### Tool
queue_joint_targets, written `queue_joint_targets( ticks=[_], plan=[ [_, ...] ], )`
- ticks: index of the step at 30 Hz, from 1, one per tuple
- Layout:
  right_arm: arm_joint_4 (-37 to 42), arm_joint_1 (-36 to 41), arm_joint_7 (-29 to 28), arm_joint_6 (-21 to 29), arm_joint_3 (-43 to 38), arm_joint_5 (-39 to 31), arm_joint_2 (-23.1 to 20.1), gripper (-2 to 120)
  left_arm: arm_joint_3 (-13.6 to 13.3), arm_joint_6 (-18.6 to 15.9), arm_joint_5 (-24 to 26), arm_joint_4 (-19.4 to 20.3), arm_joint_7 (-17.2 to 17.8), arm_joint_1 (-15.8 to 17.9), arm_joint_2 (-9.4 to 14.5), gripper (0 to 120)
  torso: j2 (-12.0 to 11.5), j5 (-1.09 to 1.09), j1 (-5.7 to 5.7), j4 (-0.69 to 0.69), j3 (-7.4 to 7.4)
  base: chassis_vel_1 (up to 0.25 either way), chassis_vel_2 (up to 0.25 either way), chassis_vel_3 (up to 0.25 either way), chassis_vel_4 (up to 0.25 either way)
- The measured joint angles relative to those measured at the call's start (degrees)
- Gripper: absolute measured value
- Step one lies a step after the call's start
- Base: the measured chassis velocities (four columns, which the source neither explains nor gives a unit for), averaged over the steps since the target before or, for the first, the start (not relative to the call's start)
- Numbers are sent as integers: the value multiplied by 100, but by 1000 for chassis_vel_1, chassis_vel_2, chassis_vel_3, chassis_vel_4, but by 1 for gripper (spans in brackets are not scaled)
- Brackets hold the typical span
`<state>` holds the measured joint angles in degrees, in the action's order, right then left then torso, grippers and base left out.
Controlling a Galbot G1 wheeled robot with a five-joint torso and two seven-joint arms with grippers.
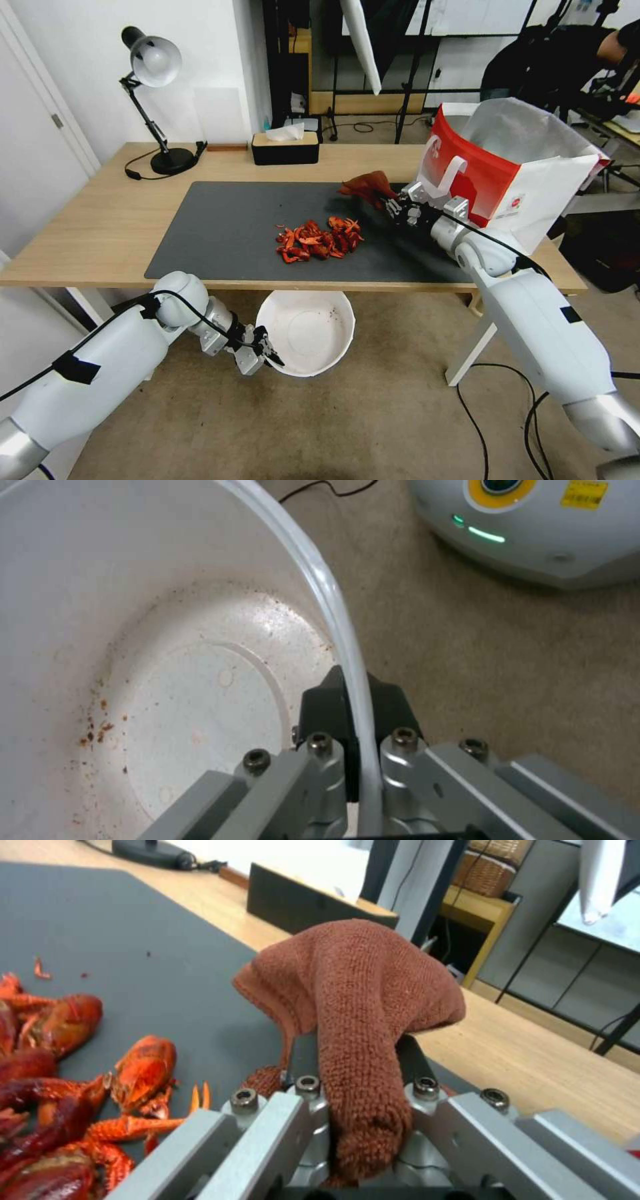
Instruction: Sweep shrimp from table into container with towel, then put container into takeout bag.
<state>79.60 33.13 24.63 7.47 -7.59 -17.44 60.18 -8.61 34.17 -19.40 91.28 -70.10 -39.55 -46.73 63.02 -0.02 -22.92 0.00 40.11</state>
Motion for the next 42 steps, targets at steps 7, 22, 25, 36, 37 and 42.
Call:
queue_joint_targets(
  ticks=[7, 22, 25, 36, 37, 42],
  plan=[
    [-107, -35, -11, -6, 68, 72, 93, 5, -77, 20, -79, -100, 0, 132, -41, 0, 0, 1, 0, 1, 0, 0, 0, 0, 0],
    [-150, -19, -278, 181, 124, 349, 134, 5, -531, 64, -282, -448, -162, 702, -275, 0, 1, 1, 0, -1, -1, 0, 0, 0, 0],
    [-178, 7, -510, 302, 147, 417, 180, 5, -628, 56, -280, -460, -173, 769, -298, 0, 1, 2, 0, -1, -1, 0, 0, 0, 0],
    [-252, 121, 544, 282, 225, 418, 142, 5, -675, 55, -228, -501, -160, 797, -287, 0, 1, 2, 0, 0, -1, 0, 0, 0, 0],
    [-252, 121, 544, 282, 225, 418, 142, 5, -675, 55, -228, -501, -160, 797, -287, 0, 1, 2, 0, 0, -1, 0, 0, 0, 0],
    [-161, 210, 706, 247, 214, 416, 117, 5, -655, 55, -210, -522, -154, 781, -285, 0, 1, 1, 0, 0, -1, 0, 0, 0, 0]
  ],
)
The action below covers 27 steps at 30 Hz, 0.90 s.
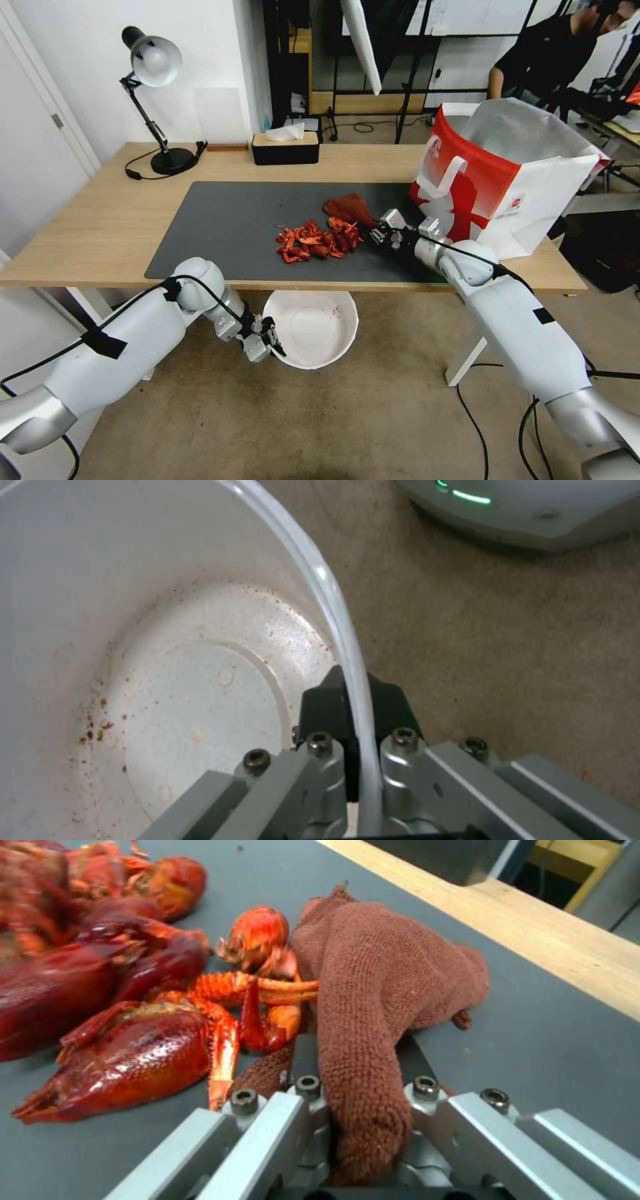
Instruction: Sweep shrimp from table into container with towel, then put container into takeout bag.
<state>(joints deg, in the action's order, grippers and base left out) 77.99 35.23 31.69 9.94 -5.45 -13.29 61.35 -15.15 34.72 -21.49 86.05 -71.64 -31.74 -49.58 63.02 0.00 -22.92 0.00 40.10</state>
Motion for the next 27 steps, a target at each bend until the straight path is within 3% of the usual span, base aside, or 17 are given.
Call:
queue_joint_targets(
  ticks=[27],
  plan=[
    [1072, 871, 59, -77, -42, -91, -203, 5, -15, -34, 111, -59, 1, 59, -6, 0, 0, 0, 1, 0, 0, 0, 0, 0, 0]
  ],
)
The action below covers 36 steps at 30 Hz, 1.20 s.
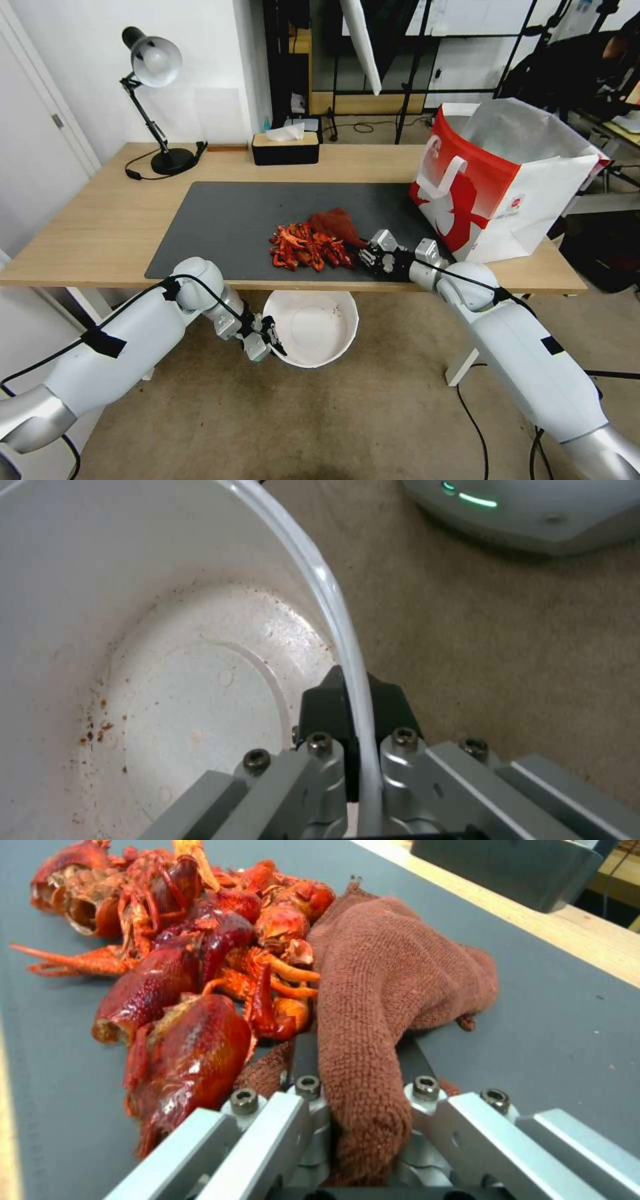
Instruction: Sweep shrimp from table into container with towel, then put container into takeout bag.
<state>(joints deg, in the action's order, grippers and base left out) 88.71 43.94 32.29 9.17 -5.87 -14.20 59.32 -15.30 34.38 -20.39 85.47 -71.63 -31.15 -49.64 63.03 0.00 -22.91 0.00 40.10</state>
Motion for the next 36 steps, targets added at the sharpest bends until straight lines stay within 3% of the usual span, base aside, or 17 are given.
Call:
queue_joint_targets(
  ticks=[36],
  plan=[
    [1240, 1271, -55, -34, -481, 80, -205, 5, -52, -35, 80, -93, -9, 118, 9, 0, 0, 0, -1, 0, 1, 0, 0, 0, 0]
  ],
)
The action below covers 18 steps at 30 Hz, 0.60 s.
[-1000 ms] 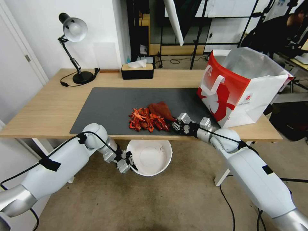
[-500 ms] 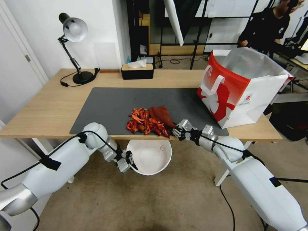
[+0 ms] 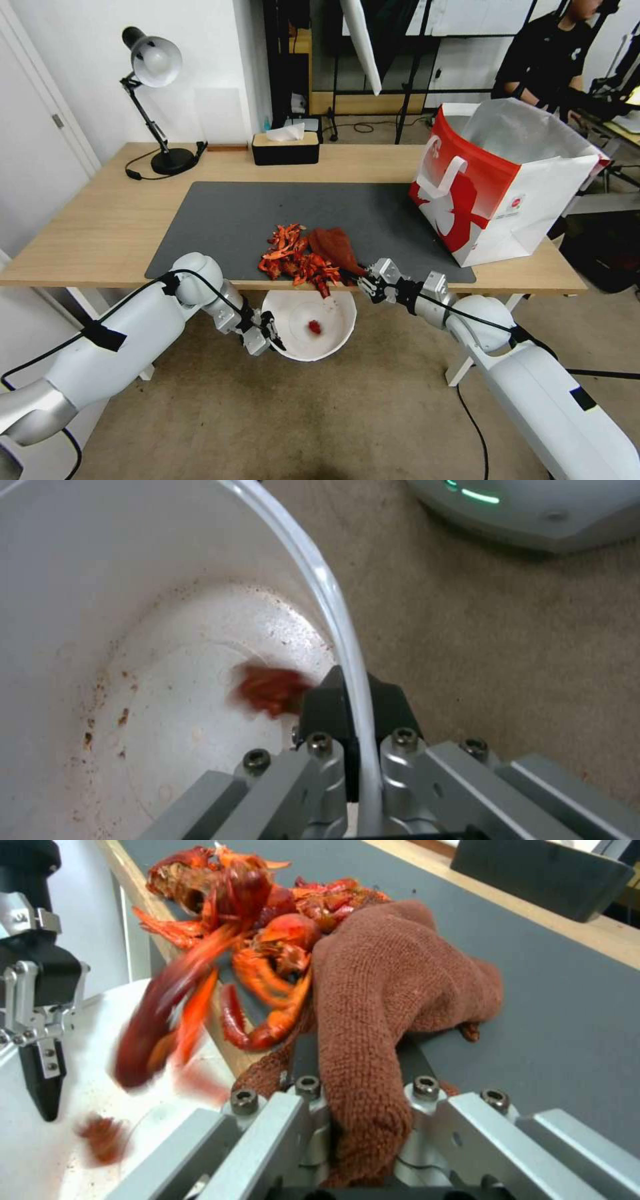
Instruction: Sweep shrimp from table into container with towel, then put container into takeout bag.
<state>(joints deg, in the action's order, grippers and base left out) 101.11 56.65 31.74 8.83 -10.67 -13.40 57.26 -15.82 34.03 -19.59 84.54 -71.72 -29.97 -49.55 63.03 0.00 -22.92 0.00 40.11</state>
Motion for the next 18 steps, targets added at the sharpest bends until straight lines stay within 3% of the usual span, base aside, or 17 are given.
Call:
queue_joint_targets(
  ticks=[18],
  plan=[
    [422, 410, 2, -49, -233, 104, 0, 5, 19, -2, 18, -8, -10, -8, 44, 0, 0, 0, 0, 0, 0, 0, 0, 0, 0]
  ],
)
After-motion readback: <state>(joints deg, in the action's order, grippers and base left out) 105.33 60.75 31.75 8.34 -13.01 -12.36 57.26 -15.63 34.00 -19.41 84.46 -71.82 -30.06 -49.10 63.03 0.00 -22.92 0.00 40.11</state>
